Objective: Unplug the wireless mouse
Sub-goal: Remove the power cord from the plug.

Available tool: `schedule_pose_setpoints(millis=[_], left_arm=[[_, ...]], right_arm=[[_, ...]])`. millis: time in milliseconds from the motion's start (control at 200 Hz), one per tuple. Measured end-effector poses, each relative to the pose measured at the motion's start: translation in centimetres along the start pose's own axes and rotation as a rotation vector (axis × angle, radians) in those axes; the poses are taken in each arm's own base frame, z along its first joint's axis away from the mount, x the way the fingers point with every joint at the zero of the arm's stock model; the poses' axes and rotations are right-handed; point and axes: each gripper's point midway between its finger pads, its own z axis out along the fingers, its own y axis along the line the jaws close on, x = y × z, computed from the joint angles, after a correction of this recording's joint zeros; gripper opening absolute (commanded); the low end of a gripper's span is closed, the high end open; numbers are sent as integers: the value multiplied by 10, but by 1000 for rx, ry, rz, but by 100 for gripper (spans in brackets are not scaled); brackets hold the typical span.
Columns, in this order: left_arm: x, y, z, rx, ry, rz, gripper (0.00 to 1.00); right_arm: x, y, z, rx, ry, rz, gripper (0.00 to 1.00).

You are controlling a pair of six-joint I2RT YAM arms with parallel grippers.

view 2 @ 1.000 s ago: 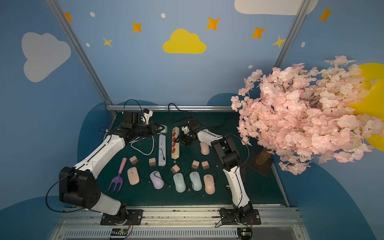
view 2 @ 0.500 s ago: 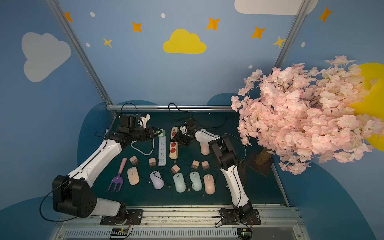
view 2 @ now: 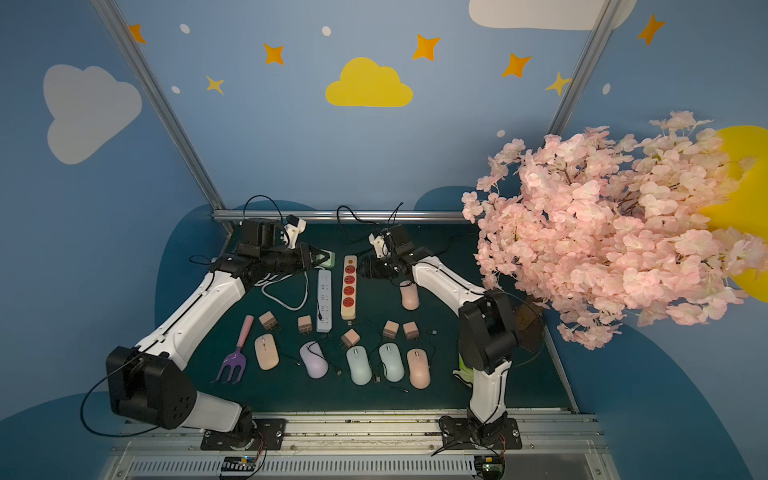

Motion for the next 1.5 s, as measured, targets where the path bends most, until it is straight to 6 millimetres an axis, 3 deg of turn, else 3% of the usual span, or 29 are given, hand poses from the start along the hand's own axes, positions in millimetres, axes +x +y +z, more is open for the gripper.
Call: schedule_pose_setpoints(millis=[100, 225, 430, 616, 851, 1141, 1502], left_arm=[[1, -16, 3, 46, 34, 33, 4], [5, -35, 11, 96, 89, 71, 4], [16, -60, 18, 160, 160, 110, 4], [20, -77, 17, 202, 184, 142, 4], [30, -86, 20, 235, 224, 147, 4], [36, -90, 20, 258, 246, 155, 4], [41, -96, 20, 277, 264, 160, 4]], right_arm=[[-12, 20, -45, 11, -105, -153, 66], [-18, 30, -77, 27, -210, -278, 68], [0, 33, -91, 6, -262, -494, 64], [-4, 58, -108, -67, -331, -673, 63], [-6, 75, -113, -105, -374, -818, 60], [-12, 101, -105, -158, -388, -951, 57], [-10, 107, -93, -151, -362, -1003, 49]])
